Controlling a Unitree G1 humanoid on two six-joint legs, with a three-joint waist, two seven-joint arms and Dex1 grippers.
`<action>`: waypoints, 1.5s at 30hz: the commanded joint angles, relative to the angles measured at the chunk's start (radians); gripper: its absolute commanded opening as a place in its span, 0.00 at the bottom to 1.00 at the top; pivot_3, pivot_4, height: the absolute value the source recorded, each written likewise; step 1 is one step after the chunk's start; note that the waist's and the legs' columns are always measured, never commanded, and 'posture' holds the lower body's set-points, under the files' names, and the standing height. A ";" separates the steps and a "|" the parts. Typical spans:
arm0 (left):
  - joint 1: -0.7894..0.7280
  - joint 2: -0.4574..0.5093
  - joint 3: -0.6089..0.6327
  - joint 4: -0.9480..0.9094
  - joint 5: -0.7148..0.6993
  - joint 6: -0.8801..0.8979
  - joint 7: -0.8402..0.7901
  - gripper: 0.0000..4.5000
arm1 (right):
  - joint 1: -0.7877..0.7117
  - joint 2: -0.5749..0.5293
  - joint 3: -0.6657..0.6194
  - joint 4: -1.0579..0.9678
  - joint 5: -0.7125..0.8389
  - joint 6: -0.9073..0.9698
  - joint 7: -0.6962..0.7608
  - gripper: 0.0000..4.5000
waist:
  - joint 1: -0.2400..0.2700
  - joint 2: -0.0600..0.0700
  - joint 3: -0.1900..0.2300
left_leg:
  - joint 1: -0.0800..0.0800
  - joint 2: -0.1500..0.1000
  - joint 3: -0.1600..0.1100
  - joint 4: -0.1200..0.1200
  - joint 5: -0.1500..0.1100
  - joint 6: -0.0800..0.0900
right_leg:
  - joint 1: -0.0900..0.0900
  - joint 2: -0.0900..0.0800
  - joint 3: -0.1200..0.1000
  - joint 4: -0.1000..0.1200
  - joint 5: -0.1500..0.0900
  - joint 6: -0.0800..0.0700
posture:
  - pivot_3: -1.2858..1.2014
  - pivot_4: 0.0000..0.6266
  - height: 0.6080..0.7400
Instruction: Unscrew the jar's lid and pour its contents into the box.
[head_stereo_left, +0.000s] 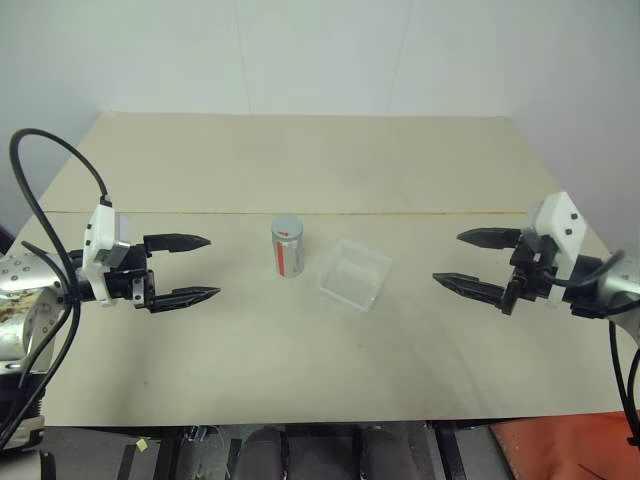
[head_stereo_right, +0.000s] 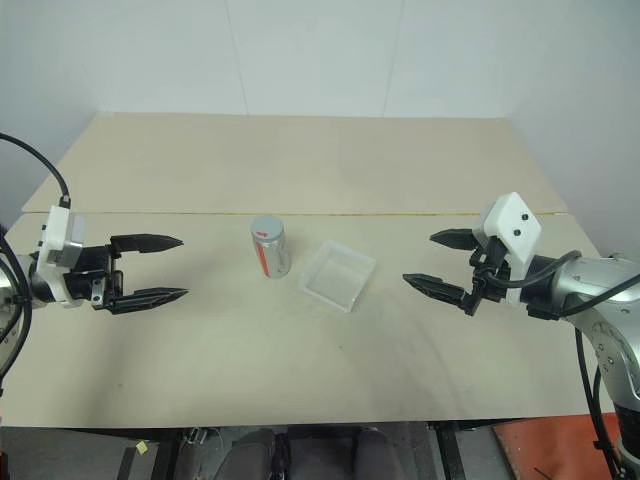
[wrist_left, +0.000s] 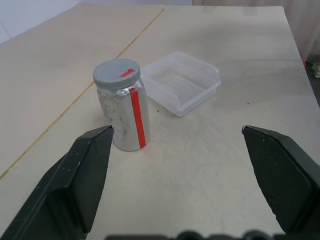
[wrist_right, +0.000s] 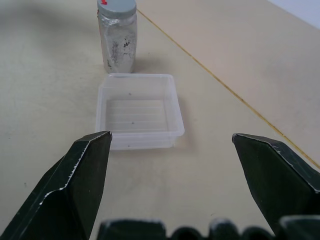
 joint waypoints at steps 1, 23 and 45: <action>-0.003 0.006 0.024 -0.020 -0.010 -0.011 0.000 1.00 | -0.013 -0.004 -0.018 -0.024 0.007 -0.017 0.001 1.00 | 0.000 0.000 0.000 | 0.000 0.000 0.000 0.000 0.000 0.000 | 0.000 0.000 0.000 0.000 0.000 0.000 | 0.52 0.24 1.00; 0.136 -0.349 -0.041 -0.460 0.069 0.198 0.709 1.00 | -0.023 -0.003 0.002 -0.015 0.002 -0.018 0.002 1.00 | 0.007 0.000 0.000 | 0.001 0.000 -0.002 0.001 0.000 0.000 | 0.001 0.000 0.002 0.000 0.000 0.000 | 0.52 0.24 1.00; 0.145 -0.636 -0.292 -0.501 0.384 0.205 1.174 1.00 | -0.007 0.002 -0.011 -0.054 0.007 -0.016 -0.028 1.00 | 0.012 0.000 0.000 | 0.003 -0.002 -0.002 0.000 0.000 0.001 | 0.003 -0.001 0.003 -0.001 0.000 0.000 | 0.52 0.24 1.00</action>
